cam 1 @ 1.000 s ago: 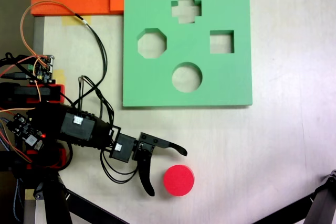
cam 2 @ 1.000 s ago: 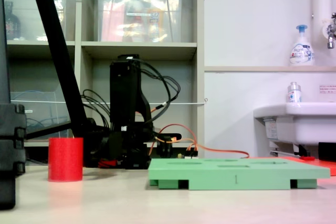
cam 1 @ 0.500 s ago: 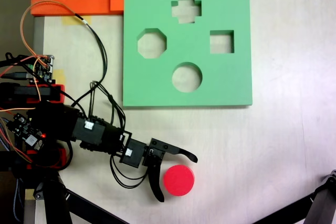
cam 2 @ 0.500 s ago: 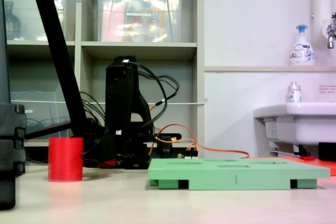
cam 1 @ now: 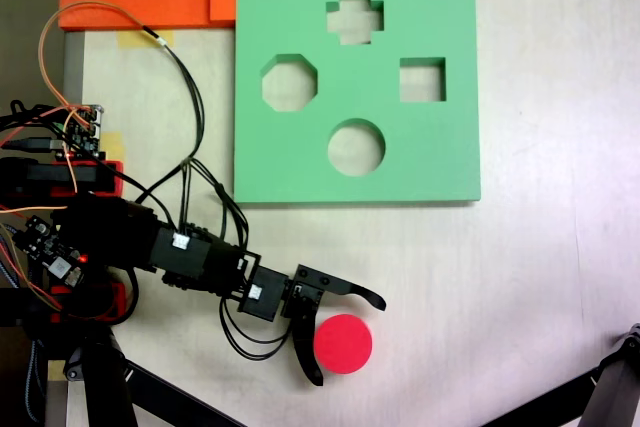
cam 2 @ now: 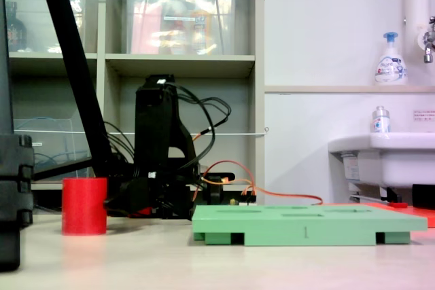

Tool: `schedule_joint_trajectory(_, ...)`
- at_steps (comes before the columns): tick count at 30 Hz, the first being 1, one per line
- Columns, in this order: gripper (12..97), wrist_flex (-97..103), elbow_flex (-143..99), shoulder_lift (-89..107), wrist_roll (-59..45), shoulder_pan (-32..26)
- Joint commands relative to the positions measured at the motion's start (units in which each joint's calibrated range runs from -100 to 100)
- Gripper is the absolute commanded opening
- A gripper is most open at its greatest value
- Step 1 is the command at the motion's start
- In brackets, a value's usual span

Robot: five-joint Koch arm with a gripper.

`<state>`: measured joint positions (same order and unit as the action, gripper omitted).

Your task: Put the cylinder block into the corresponding hole

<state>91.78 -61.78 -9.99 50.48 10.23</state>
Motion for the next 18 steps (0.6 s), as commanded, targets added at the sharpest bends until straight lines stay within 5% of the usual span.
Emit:
schedule_joint_trajectory(1, 76.6, 0.2, 1.5, 0.3, -0.6, 0.0)
schedule_joint_trajectory(11, 56.6, 0.2, 0.7, 0.6, -0.6, -0.7)
schedule_joint_trajectory(15, 57.5, 0.2, 0.8, 0.6, -0.8, -0.8)
schedule_joint_trajectory(18, 70.3, 0.2, 1.0, 0.6, -0.8, -0.7)
